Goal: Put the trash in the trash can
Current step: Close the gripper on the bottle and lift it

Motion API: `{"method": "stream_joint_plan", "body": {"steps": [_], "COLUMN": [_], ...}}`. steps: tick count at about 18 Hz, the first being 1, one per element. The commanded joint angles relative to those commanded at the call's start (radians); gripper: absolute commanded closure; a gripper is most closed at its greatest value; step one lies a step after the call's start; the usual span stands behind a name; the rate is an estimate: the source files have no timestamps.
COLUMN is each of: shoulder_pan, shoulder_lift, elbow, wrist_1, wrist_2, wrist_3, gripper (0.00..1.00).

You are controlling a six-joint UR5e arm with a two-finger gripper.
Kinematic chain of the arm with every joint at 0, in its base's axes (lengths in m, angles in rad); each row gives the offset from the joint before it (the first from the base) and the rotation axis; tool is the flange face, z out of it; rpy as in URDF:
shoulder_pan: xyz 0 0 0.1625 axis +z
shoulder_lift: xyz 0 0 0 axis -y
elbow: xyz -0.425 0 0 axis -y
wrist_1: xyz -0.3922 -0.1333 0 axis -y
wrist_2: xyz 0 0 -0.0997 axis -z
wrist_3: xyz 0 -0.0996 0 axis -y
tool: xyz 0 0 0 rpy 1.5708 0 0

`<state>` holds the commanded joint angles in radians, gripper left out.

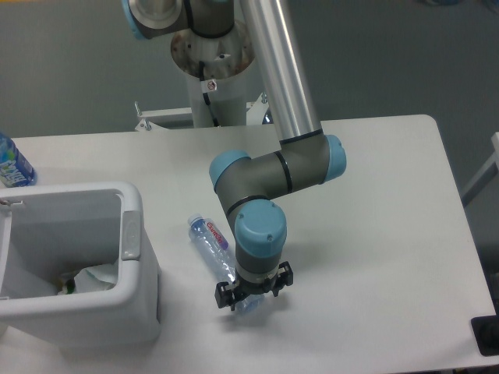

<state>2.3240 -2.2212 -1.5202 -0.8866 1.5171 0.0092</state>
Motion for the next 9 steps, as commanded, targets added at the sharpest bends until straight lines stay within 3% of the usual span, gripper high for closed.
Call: {"method": "stream_joint_plan", "body": {"steps": [3, 9], "shoulder_pan": [0.000, 0.000], "shoulder_lift": [0.003, 0.008], "elbow": [0.000, -0.002], "wrist_1": [0.000, -0.003], "wrist_2": [0.000, 0.000], "wrist_3": [0.000, 0.002], "gripper": [0.30, 0.33]}}
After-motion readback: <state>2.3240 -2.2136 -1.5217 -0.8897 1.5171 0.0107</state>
